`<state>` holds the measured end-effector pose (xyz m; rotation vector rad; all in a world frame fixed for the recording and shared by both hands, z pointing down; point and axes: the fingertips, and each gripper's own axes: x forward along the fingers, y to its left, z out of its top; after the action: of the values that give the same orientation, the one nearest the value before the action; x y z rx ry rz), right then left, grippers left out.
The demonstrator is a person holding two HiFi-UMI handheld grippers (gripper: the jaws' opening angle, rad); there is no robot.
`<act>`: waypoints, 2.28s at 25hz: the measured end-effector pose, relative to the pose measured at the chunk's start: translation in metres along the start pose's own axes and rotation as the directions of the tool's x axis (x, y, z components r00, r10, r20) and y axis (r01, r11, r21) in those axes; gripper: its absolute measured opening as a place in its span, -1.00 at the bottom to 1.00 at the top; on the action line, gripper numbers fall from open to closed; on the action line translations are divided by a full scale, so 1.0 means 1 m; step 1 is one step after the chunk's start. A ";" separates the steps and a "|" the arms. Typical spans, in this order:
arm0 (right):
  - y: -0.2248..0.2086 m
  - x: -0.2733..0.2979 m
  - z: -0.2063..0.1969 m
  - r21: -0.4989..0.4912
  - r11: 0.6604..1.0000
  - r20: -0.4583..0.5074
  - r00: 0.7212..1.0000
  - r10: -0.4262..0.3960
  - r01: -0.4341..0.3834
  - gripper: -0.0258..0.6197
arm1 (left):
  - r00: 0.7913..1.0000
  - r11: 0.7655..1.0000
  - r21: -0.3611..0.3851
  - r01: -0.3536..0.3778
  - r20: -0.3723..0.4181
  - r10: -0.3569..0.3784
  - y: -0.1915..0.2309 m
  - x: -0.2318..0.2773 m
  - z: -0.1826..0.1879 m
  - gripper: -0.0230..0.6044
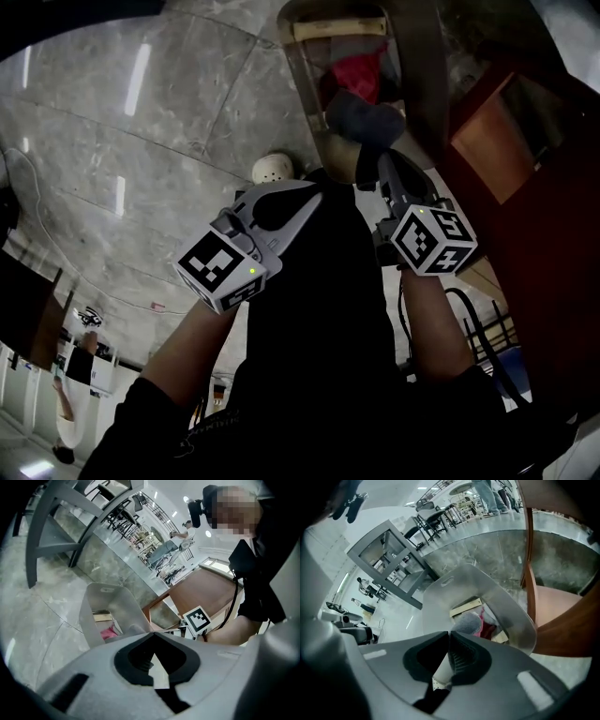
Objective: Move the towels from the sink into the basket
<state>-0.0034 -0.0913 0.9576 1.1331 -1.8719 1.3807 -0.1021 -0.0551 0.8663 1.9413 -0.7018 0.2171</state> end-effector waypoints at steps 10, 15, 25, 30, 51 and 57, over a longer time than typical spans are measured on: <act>0.003 0.006 0.006 -0.029 0.999 -0.030 0.999 -0.023 0.022 -0.64 | 0.999 1.000 -0.019 0.016 0.028 -0.016 0.005 0.011 0.014 -0.92; 0.022 -0.015 0.033 -0.021 0.999 0.064 0.997 -0.037 0.039 -0.90 | 0.999 0.999 0.035 0.027 0.043 -0.028 -0.020 0.001 0.035 -0.92; 0.171 -0.156 0.169 0.020 0.996 0.308 0.948 0.073 -0.083 -0.91 | 0.973 0.966 0.258 -0.007 0.224 -0.053 -0.149 -0.099 0.207 -0.92; 0.251 -0.279 0.244 0.029 0.961 0.520 0.825 0.221 -0.276 -0.91 | 0.952 0.939 0.344 0.010 0.283 -0.113 -0.246 -0.151 0.278 -0.92; 0.381 -0.757 0.285 -0.458 0.889 0.739 0.558 0.377 0.006 -0.91 | 0.792 0.735 0.668 0.118 0.384 -0.476 -0.653 -0.293 0.362 -0.92; 0.345 -0.796 0.270 -0.488 0.872 0.711 0.594 0.375 0.033 -0.91 | 0.780 0.735 0.673 0.081 0.417 -0.467 -0.697 -0.270 0.345 -0.92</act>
<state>0.1057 -0.0626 0.0560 1.4537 -2.8094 0.3923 0.0166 -0.0347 0.0518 2.7907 -0.7402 -0.4099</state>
